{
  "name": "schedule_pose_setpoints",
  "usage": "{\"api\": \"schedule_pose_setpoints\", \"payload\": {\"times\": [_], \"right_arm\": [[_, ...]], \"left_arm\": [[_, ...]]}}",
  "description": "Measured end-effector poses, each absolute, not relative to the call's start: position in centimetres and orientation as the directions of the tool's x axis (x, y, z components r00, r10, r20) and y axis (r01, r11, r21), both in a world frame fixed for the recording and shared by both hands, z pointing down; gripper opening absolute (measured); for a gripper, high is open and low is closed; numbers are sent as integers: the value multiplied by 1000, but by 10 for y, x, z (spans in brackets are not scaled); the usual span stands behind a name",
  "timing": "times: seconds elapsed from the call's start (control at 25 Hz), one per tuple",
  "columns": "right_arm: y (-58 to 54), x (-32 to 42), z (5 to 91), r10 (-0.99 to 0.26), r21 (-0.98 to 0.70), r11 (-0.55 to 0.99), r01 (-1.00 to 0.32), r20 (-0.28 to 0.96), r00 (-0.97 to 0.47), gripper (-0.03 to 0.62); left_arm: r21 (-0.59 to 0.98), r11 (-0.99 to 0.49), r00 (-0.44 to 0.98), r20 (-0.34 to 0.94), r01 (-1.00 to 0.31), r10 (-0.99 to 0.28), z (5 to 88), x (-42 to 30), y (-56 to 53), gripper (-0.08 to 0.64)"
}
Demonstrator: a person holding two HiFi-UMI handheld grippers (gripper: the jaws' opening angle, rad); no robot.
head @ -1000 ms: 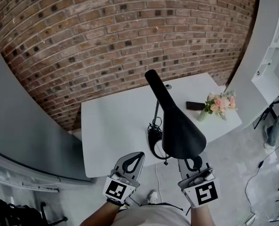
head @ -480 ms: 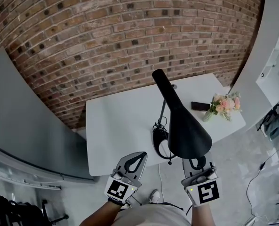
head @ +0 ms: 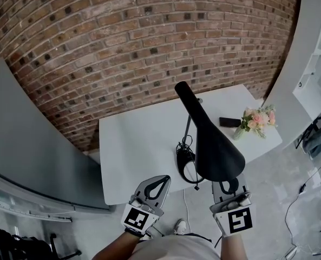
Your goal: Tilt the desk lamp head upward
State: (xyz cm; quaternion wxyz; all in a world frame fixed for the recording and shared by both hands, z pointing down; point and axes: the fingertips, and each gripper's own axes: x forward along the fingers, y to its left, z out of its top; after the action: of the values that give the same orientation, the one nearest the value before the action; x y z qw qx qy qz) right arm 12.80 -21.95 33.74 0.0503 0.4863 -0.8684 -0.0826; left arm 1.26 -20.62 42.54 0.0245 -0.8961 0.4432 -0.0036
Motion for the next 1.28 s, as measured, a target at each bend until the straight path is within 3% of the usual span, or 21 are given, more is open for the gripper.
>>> {"api": "schedule_pose_setpoints", "payload": {"times": [1.28], "right_arm": [[-206, 139, 338, -919, 209, 384, -899, -12, -395, 12]], "left_arm": [[-65, -655, 657, -32, -753, -753, 418, -9, -189, 8]]}}
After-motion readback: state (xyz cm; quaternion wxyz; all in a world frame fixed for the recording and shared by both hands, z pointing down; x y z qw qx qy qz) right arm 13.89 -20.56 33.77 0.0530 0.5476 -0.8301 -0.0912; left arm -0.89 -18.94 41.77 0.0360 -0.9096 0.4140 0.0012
